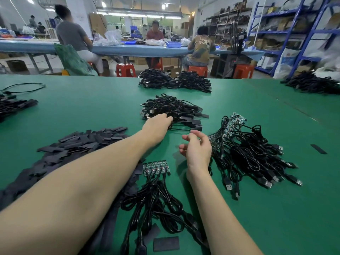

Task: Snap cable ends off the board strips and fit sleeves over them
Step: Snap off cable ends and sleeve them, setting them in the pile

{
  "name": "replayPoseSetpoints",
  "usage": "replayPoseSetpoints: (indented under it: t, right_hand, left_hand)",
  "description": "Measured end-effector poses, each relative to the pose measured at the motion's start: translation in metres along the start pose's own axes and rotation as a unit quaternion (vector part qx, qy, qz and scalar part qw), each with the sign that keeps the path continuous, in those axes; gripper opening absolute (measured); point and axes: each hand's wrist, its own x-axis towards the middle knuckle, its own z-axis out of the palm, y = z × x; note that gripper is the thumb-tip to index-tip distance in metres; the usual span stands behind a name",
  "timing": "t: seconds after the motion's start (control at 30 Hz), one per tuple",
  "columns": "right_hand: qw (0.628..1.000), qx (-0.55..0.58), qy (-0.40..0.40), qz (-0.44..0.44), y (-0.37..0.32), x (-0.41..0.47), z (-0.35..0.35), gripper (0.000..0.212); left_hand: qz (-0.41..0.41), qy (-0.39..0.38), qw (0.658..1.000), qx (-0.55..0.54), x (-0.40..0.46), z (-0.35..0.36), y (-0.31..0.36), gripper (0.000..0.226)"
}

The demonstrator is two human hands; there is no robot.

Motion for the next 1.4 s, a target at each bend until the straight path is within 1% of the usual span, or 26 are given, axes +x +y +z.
replayPoseSetpoints:
  t: [0.1,0.23,0.4,0.57,0.63,0.73,0.8,0.87,0.9,0.97,1.03,1.1,1.13,1.17,1.23,1.27,1.3,1.33,1.4]
  right_hand:
    - [1.000,-0.025,-0.013,-0.013,0.001,-0.002,0.001,0.012]
    - [0.998,-0.049,-0.025,-0.022,0.002,-0.004,0.002,0.011]
    - [0.996,-0.075,-0.034,-0.038,0.004,-0.006,0.003,0.013]
    - [0.994,-0.092,-0.050,-0.045,0.004,-0.008,0.003,0.012]
    - [0.993,-0.094,-0.056,-0.042,0.003,-0.008,0.002,0.012]
    - [0.988,-0.129,-0.083,-0.027,0.002,-0.006,0.000,0.013]
    - [0.975,-0.184,-0.121,-0.012,-0.003,-0.005,-0.003,0.010]
    - [0.948,-0.260,-0.183,0.000,-0.010,-0.004,-0.007,0.009]
    - [0.925,-0.309,-0.220,0.003,-0.015,-0.004,-0.009,0.010]
    - [0.859,-0.425,-0.284,0.003,-0.025,-0.006,-0.010,0.012]
    - [0.783,-0.533,-0.321,-0.014,-0.037,-0.010,-0.007,0.013]
    - [0.709,-0.610,-0.352,-0.038,-0.045,-0.015,-0.002,0.021]
    - [0.688,-0.626,-0.365,-0.039,-0.048,-0.018,0.000,0.026]
    - [0.684,-0.627,-0.370,-0.032,-0.049,-0.020,0.001,0.031]
    - [0.700,-0.612,-0.366,-0.019,-0.049,-0.021,0.001,0.038]
    - [0.716,-0.598,-0.360,-0.017,-0.049,-0.021,-0.001,0.039]
    - [0.741,-0.571,-0.353,-0.012,-0.048,-0.020,-0.003,0.039]
    - [0.777,-0.524,-0.348,0.001,-0.048,-0.018,-0.005,0.036]
    - [0.853,-0.391,-0.343,0.051,-0.046,-0.015,-0.010,0.027]
  left_hand:
    - [-0.016,0.000,0.999,-0.052,0.005,0.000,-0.001,0.020]
    - [-0.031,0.007,0.993,-0.113,0.006,0.005,0.003,0.024]
    - [-0.048,-0.030,0.989,-0.137,0.014,0.004,0.000,0.026]
    - [-0.054,-0.098,0.988,-0.110,0.017,0.001,-0.001,0.032]
    - [-0.049,-0.108,0.986,-0.119,0.012,-0.002,-0.001,0.032]
    - [-0.054,-0.055,0.981,-0.180,-0.009,-0.007,0.000,0.024]
    - [-0.074,-0.015,0.967,-0.245,-0.034,-0.011,0.002,0.015]
    - [-0.094,0.011,0.950,-0.298,-0.064,-0.013,0.006,0.009]
    - [-0.103,0.022,0.943,-0.317,-0.078,-0.014,0.008,0.006]
    - [-0.122,0.037,0.925,-0.358,-0.103,-0.015,0.011,0.003]
    - [-0.135,0.039,0.912,-0.386,-0.114,-0.017,0.014,0.006]
    - [-0.137,0.037,0.911,-0.388,-0.117,-0.020,0.016,0.007]
    - [-0.137,0.040,0.910,-0.389,-0.116,-0.022,0.017,0.008]
    - [-0.139,0.046,0.908,-0.393,-0.116,-0.024,0.017,0.009]
    - [-0.148,0.065,0.899,-0.408,-0.116,-0.027,0.017,0.009]
    - [-0.150,0.078,0.893,-0.417,-0.116,-0.028,0.018,0.009]
    - [-0.149,0.088,0.888,-0.426,-0.117,-0.029,0.018,0.008]
    - [-0.146,0.096,0.882,-0.437,-0.117,-0.031,0.018,0.008]
    - [-0.147,0.092,0.859,-0.481,-0.117,-0.036,0.018,0.009]
